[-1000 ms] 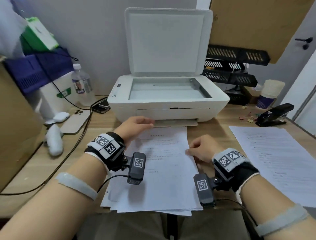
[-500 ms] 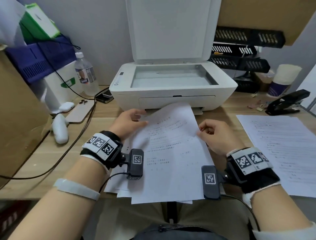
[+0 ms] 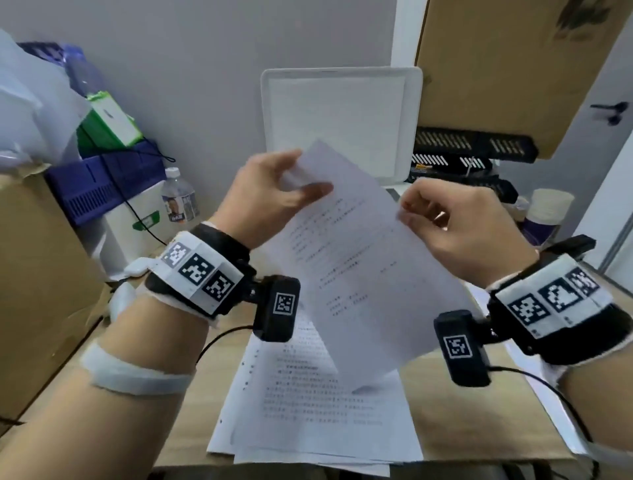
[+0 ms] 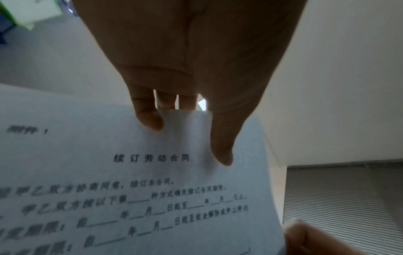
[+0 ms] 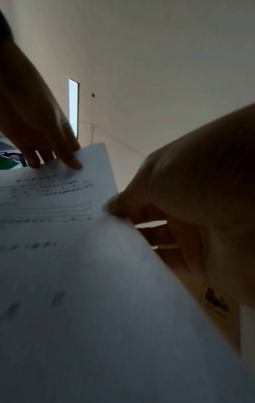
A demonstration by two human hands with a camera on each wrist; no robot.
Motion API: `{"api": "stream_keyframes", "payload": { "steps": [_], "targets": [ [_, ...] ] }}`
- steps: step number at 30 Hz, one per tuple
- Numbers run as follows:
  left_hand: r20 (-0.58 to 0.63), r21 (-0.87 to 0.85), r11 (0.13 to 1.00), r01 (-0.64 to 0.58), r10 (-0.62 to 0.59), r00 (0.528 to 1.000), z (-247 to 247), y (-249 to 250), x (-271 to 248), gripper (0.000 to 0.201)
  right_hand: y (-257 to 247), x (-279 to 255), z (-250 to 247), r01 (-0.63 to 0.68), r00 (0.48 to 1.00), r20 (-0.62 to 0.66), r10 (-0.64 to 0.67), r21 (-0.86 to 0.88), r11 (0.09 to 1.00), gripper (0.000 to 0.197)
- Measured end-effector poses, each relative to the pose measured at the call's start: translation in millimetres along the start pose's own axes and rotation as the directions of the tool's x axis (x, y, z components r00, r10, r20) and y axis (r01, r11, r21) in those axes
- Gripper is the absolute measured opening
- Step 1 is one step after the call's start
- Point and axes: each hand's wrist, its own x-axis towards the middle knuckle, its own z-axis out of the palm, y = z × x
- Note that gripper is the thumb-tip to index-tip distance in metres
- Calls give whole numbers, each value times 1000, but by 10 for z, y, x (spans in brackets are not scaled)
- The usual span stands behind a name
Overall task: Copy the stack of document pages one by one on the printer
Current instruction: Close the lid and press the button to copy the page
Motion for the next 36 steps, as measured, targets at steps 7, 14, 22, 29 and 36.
{"api": "stream_keyframes", "payload": {
  "steps": [7,14,22,29,36],
  "targets": [
    [-218,-265,960,-90,31,976,-297,-38,560,15,431,491,-333,-340,886,301,353,-98,935,9],
    [-285,-252,952,-176,101,953,-466,-268,791,16,482,746,-504,-159,967,-225,121,-159,974,41],
    [89,145,977,153,-167,982,-337,-907,757,21,938,759,110,-237,965,74,251,-161,958,38],
    [276,327,914,241,-336,900,-153,-1201,683,23,1275,720,520,-319,847,320,425,-332,887,42],
    [259,370,877,307,-415,872,-130,-1302,696,48,1285,659,657,-273,800,353,485,-506,818,39]
  ]
}}
